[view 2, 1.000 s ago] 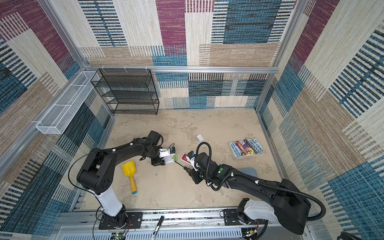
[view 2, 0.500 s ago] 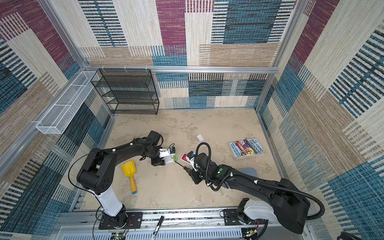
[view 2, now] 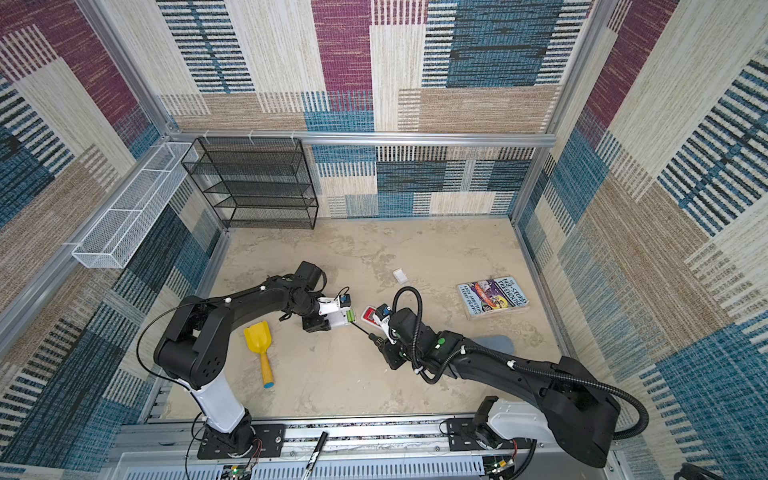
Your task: Unload the batteries from the remote control
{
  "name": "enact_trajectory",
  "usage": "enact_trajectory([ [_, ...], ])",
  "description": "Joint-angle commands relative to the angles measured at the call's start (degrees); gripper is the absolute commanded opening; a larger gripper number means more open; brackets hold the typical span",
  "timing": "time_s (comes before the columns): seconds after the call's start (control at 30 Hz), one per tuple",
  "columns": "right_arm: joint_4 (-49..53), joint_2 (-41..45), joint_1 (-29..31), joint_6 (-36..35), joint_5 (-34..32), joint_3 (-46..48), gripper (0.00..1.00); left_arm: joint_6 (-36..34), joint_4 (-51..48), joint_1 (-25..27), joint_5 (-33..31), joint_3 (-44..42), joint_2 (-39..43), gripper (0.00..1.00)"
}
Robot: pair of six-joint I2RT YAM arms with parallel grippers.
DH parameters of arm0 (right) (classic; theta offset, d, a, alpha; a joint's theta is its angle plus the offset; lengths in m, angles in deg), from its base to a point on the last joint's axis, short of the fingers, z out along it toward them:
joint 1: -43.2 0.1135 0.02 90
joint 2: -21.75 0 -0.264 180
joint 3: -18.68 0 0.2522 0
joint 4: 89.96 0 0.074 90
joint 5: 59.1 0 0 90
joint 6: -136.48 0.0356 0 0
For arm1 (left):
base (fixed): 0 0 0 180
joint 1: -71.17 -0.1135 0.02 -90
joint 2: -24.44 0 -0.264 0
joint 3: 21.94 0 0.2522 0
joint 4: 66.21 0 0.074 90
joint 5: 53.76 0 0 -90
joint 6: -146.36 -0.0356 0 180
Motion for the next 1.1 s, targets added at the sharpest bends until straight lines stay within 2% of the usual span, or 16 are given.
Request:
enact_trajectory([
  [0.0,-4.2,0.1,-0.1,1.3,-3.3,0.8,0.00,-1.9,-3.9,-0.2,-7.1,-0.5,-1.2,0.53],
  [0.6,-21.6,2.9,1.7,13.1,-6.1,12.8,0.00,-1.9,-5.7,-0.1,-5.9,0.3,-1.6,0.52],
  [1.07,-33.1,1.9,1.9,11.6,-5.2,18.8,0.00,-1.6,-7.0,0.1,-5.8,1.1,-2.2,0.52],
])
